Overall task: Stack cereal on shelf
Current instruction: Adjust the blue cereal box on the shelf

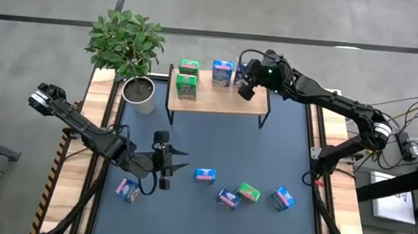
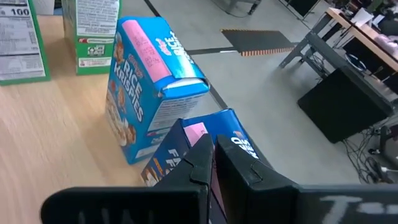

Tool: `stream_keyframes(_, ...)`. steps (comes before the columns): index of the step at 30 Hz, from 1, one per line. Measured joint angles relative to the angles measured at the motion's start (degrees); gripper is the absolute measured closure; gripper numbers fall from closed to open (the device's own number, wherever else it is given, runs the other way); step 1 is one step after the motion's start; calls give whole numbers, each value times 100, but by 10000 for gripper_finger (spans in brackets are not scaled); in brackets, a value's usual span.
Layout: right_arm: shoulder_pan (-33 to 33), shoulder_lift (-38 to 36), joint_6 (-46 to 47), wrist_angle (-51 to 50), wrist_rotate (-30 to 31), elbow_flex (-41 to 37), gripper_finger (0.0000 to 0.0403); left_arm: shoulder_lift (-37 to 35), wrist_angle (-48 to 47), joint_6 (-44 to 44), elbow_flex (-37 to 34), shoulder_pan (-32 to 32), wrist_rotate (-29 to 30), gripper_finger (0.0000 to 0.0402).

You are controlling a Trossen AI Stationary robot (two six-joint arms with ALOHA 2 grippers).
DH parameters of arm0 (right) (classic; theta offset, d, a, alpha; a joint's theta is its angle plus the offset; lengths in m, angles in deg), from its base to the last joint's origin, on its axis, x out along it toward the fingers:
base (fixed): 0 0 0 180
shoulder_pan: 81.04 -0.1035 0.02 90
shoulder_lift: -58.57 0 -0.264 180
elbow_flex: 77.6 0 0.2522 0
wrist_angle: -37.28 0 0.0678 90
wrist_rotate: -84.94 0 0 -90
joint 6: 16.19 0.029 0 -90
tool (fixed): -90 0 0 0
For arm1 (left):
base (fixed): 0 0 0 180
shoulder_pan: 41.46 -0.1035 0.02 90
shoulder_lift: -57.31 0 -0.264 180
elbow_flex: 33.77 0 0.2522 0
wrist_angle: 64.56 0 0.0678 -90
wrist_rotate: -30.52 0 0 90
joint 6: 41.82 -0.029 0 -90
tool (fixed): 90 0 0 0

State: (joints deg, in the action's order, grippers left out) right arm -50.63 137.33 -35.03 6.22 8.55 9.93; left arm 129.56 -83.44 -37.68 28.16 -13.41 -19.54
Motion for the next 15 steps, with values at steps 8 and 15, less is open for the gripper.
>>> stream_keyframes(8, 0, -59, -286, -107, 39, 0, 391, 0, -1, 42, 0, 0, 0, 272)
stream_keyframes(15, 0, -299, -195, -134, 48, 62, 390, 0, 11, 90, 0, 0, -2, 272)
